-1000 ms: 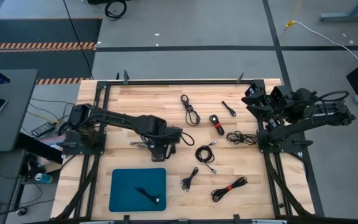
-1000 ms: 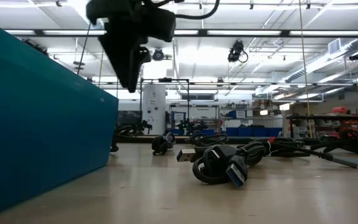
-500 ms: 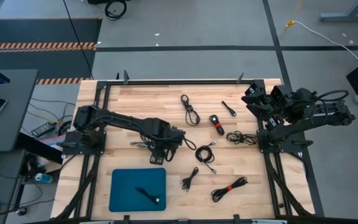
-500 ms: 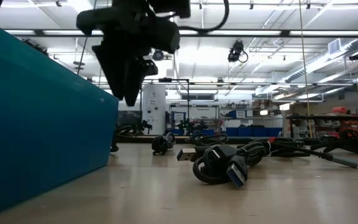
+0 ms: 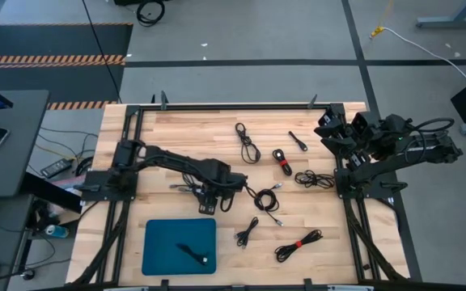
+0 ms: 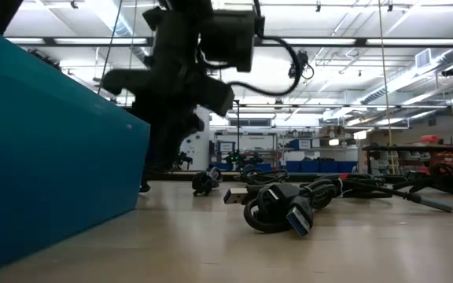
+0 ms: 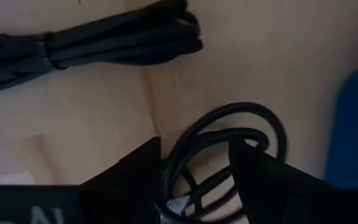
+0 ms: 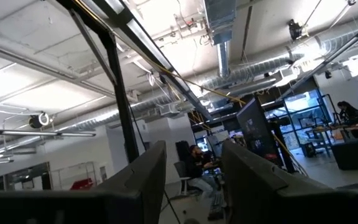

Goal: Pick and place USB-C Cables
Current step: Put the black charger cable into the blue bin, then adjust the blue bin

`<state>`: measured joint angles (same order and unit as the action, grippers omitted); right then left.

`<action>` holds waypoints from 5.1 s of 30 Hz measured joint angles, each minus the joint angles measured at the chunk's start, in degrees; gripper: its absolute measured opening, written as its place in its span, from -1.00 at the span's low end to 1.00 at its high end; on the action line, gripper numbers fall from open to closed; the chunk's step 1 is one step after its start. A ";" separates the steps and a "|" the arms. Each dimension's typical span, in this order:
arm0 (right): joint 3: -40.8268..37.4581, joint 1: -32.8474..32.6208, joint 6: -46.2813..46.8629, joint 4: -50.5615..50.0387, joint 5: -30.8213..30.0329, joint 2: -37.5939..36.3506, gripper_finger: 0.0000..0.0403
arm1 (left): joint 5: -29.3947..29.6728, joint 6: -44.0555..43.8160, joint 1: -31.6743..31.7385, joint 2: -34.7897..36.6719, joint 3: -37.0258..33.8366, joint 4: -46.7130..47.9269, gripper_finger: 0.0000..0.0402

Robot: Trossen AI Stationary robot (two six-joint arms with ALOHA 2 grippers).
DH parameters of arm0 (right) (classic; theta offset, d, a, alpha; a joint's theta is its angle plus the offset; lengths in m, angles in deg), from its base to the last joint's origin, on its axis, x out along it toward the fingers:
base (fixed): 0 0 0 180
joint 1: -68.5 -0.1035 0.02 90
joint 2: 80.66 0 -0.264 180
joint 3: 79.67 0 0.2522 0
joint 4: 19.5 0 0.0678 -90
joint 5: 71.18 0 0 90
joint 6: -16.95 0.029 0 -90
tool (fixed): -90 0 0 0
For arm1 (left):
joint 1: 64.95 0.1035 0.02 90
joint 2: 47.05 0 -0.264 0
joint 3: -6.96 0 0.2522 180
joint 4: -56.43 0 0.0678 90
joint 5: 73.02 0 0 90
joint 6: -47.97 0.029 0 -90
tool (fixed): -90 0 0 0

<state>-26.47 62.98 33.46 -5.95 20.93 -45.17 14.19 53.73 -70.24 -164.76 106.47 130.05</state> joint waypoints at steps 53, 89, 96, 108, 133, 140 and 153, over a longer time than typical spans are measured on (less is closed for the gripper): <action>0.00 0.00 -0.14 -2.54 2.54 -2.72 -0.20 | -9.72 -36.41 -21.36 3.81 31.70 29.78 -0.87; 0.00 0.01 4.98 -2.62 5.54 -2.89 -0.20 | -5.51 -33.05 -17.08 3.82 3.69 3.30 -0.87; -0.01 0.02 4.98 -2.62 6.40 -2.89 -0.20 | -5.07 -29.40 -15.35 3.82 3.69 3.36 -0.87; -0.01 0.01 4.98 -2.62 8.10 -2.89 -0.20 | -6.92 -31.48 -18.85 3.75 3.69 3.19 -0.87; 0.00 0.01 4.96 -2.62 8.11 -2.89 -0.20 | -6.01 -33.75 -19.37 3.18 3.72 3.25 -0.26; 0.00 0.00 4.89 -2.62 8.13 -2.89 -0.20 | -5.35 -36.67 -18.65 3.18 3.72 5.52 -0.30; 0.00 0.01 4.81 -3.88 8.16 -2.89 -0.20 | 1.15 -40.44 -16.59 3.18 5.45 9.27 -0.40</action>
<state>-26.47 62.99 38.27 -9.83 29.08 -48.06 15.34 13.29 -86.84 -161.57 111.93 139.32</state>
